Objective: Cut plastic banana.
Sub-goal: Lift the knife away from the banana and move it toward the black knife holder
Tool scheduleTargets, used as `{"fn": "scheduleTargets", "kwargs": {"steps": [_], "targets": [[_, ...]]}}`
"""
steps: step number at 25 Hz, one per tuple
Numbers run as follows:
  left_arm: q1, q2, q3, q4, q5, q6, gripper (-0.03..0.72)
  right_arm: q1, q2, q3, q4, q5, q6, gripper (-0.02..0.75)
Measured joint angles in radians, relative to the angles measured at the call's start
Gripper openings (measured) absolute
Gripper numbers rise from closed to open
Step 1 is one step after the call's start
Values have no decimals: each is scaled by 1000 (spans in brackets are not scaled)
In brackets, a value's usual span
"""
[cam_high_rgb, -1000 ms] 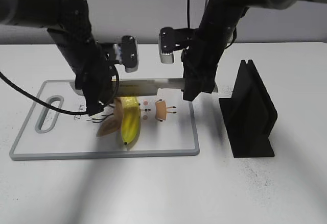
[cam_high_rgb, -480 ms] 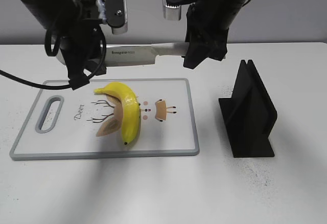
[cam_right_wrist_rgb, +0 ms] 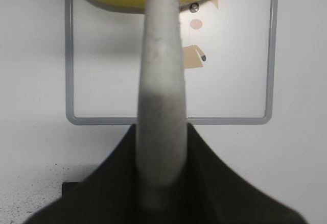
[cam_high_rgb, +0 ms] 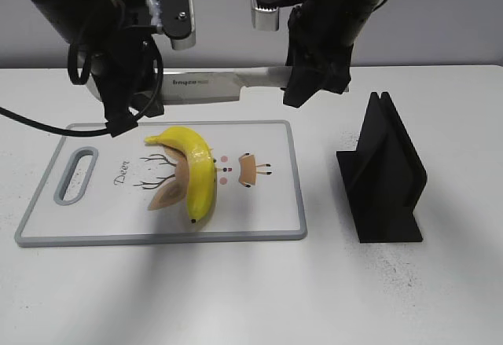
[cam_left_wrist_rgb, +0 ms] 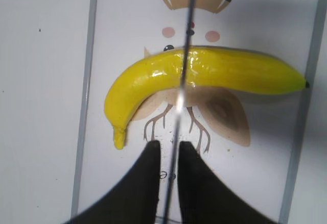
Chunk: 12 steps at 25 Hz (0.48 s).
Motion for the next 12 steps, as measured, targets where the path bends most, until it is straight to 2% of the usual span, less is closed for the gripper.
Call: {"fn": "scheduleTargets", "kwargs": {"steps": [3, 6, 8, 12], "targets": [[0, -4, 0, -11, 7, -2, 328, 0, 0, 0, -4, 0, 9, 161], [0, -15, 0, -24, 7, -4, 591, 0, 0, 0, -4, 0, 11, 161], [0, -31, 0, -30, 6, -4, 656, 0, 0, 0, -4, 0, 12, 160], [0, -87, 0, -39, 10, -4, 665, 0, 0, 0, -4, 0, 12, 160]]}}
